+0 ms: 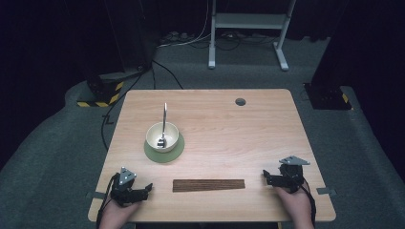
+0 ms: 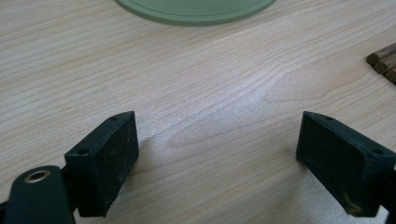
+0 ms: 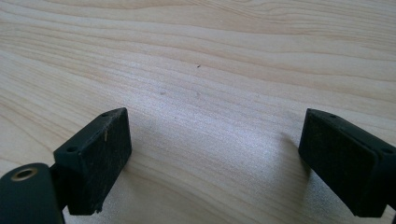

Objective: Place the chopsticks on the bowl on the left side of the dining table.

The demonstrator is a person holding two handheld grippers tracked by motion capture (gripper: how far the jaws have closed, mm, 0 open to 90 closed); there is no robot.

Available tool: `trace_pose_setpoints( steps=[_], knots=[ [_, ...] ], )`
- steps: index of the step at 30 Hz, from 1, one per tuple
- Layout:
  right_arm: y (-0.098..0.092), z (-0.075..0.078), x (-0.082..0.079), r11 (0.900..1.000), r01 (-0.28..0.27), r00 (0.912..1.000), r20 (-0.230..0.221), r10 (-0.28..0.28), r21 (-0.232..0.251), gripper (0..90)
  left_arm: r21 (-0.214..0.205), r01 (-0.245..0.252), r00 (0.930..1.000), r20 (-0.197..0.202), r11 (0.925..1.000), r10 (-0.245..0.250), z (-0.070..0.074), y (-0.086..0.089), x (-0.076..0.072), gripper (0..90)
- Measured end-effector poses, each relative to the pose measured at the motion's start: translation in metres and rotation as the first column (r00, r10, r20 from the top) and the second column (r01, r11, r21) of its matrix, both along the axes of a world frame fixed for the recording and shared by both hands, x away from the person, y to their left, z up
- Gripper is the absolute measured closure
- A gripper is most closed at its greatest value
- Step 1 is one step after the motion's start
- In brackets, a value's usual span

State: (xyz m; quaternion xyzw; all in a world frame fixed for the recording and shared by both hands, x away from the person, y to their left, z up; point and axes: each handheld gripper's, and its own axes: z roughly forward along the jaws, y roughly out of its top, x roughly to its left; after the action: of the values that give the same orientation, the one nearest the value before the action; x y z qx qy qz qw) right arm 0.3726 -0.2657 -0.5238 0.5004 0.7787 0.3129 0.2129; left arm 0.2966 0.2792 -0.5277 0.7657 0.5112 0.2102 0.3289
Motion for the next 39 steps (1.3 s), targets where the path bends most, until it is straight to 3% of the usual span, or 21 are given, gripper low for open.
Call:
trace_pose_setpoints(
  steps=[2,4,5,7,13,15,19,20,27,33,36,39],
  knots=[
    [0.002,0.001,0.001,0.9999,0.007,0.9999,-0.014,-0.007,0.01,8.6,0.006,0.015,0.9999,-0.009,0.9999,-0.014,0.001,0.001,0.001,12.3],
    [0.003,0.0,0.002,0.9997,0.023,0.9997,0.001,-0.023,0.009,8.6,0.013,0.014,0.9995,-0.029,0.9998,-0.014,0.003,0.001,0.002,11.5],
    [0.003,0.001,0.001,0.9998,0.019,0.9998,-0.009,-0.019,0.009,8.6,0.052,0.035,0.9991,-0.025,0.9981,-0.034,0.006,0.002,0.003,11.5],
    [0.003,0.0,0.002,0.9997,0.023,0.9997,-0.001,-0.023,0.009,8.6,0.064,0.033,0.999,-0.033,0.9974,-0.031,0.008,0.003,0.004,11.6],
    [0.002,0.001,0.002,0.9998,0.015,0.9998,-0.011,-0.015,0.012,8.8,0.028,0.068,0.9976,0.008,0.9973,-0.068,0.017,0.01,0.006,11.6],
    [0.003,-0.001,0.002,0.9997,0.023,0.9997,0.009,-0.023,0.008,8.7,0.004,0.082,0.9966,0.012,0.9966,-0.082,0.021,0.012,0.006,11.5],
    [0.003,0.0,0.002,0.9997,0.022,0.9997,0.006,-0.022,0.008,8.7,-0.007,0.088,0.9943,0.061,0.9961,-0.088,0.03,0.013,0.004,11.8],
    [0.002,0.001,0.001,0.9998,0.017,0.9998,-0.011,-0.017,0.012,8.8,-0.008,0.085,0.9936,0.075,0.9964,-0.084,0.032,0.012,0.002,12.3],
    [0.002,0.001,0.001,0.9997,0.019,0.9998,-0.011,-0.019,0.012,8.8,-0.044,0.107,0.9922,0.069,0.9932,-0.104,0.027,0.008,0.008,14.0],
    [0.002,0.001,0.001,0.9998,0.018,0.9998,-0.011,-0.018,0.011,8.8,-0.071,0.155,0.9858,0.075,0.9853,-0.15,0.032,-0.004,0.016,14.0],
    [0.002,0.001,0.001,0.9998,0.018,0.9998,-0.011,-0.018,0.01,8.7,-0.078,0.185,0.9811,0.073,0.9797,-0.179,0.036,-0.011,0.02,14.2],
    [0.002,0.001,0.001,0.9998,0.016,0.9998,-0.009,-0.016,0.01,8.8,-0.045,0.232,0.9714,0.061,0.9716,-0.229,0.041,-0.025,0.03,14.3]
  ],
)
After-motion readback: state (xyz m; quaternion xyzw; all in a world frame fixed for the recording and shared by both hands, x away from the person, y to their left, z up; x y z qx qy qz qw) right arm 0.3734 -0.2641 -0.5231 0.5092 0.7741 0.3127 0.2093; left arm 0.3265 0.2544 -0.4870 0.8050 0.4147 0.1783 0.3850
